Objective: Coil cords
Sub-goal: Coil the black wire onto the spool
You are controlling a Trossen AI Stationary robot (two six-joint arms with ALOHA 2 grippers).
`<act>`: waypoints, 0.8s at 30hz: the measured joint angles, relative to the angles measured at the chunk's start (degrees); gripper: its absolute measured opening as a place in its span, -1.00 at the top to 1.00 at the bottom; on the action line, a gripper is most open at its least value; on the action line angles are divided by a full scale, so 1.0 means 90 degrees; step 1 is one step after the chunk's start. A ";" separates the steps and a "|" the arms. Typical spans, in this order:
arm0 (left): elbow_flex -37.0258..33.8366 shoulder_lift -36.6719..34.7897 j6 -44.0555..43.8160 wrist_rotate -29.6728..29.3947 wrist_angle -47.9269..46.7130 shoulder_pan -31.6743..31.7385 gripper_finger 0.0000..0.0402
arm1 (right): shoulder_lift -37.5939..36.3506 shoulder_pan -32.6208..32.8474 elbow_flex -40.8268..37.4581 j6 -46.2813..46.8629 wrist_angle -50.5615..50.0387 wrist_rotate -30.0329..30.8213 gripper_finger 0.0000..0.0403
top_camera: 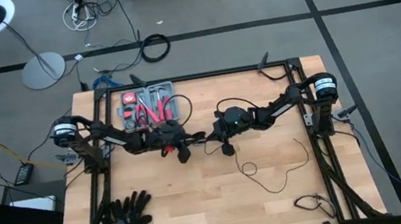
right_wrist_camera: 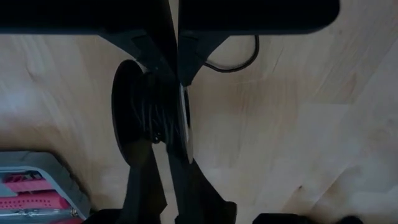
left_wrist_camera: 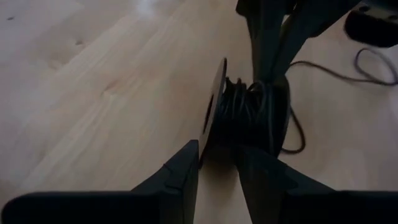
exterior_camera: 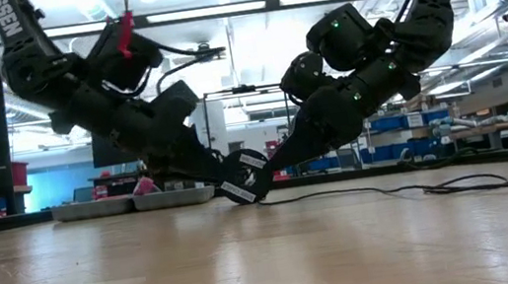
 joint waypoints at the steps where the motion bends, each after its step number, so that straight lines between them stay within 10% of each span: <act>1: 0.0102 -0.0004 0.0099 0.0008 -0.0218 0.0007 0.44 | 0.0000 0.0000 -0.0002 0.0000 -0.0013 -0.0004 1.00; 24: 0.0765 -0.0637 0.1147 -0.0261 -0.2128 0.0003 0.45 | -0.0005 -0.0066 0.0002 0.0005 -0.0170 0.0024 1.00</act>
